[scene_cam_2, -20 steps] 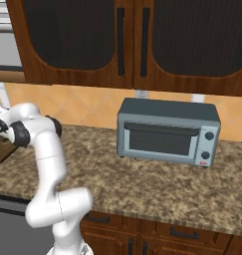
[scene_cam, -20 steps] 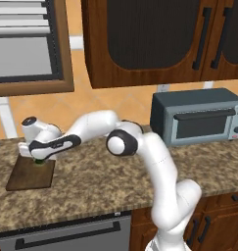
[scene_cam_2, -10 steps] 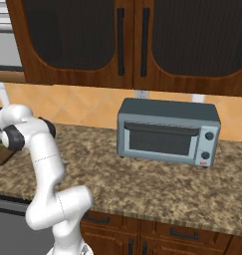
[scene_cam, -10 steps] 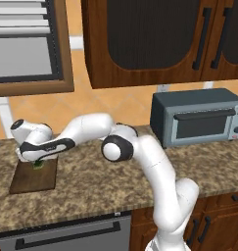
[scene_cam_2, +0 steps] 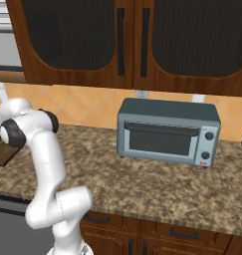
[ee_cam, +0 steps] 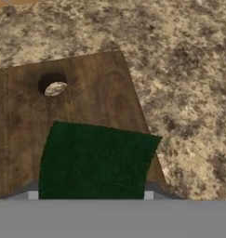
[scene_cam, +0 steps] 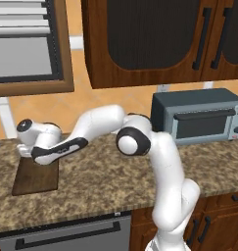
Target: Pick up the sponge from the counter and clean the cutting board by briefly scrubbing or pressing down on the cutting board. Once finished, release the sponge.
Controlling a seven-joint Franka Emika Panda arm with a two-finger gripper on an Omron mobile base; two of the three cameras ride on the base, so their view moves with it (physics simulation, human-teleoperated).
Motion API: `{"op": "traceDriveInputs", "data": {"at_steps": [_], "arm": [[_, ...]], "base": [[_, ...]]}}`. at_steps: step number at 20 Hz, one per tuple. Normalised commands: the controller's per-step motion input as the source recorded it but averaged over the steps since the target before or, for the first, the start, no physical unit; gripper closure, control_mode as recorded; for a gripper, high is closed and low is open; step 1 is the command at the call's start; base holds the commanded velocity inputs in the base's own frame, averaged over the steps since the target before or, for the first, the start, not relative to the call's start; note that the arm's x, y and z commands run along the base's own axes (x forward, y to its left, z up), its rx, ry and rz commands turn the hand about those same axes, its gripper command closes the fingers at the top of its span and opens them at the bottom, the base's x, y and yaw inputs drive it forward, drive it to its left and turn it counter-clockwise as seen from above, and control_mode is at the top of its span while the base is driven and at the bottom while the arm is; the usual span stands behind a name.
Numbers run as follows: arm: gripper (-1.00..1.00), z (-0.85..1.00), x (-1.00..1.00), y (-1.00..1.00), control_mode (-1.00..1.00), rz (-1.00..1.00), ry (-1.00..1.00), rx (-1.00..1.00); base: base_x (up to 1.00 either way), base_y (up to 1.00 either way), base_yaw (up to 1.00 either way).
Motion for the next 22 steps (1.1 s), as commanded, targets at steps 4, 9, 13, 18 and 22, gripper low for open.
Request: {"op": "traceDriveInputs", "data": {"at_steps": [4, 9, 13, 18, 22], "arm": [[1.0, 0.15, 0.4, 0.29, -1.0, -0.03, -0.02, 0.29], [1.0, -0.99, 0.0, 0.4, -1.0, 0.05, 0.15, -0.07], [1.0, -0.03, 0.21, 0.94, -1.0, 0.03, 0.02, -0.02], [1.0, 0.02, 0.43, 0.54, -1.0, 0.03, 0.06, -0.04], [1.0, -1.0, -0.24, -0.06, -1.0, 0.2, 0.01, -0.36]], "base": [[0.0, 0.0, 0.0], [0.0, 0.0, 0.0], [0.0, 0.0, 0.0], [0.0, 0.0, 0.0], [0.0, 0.0, 0.0]]}}
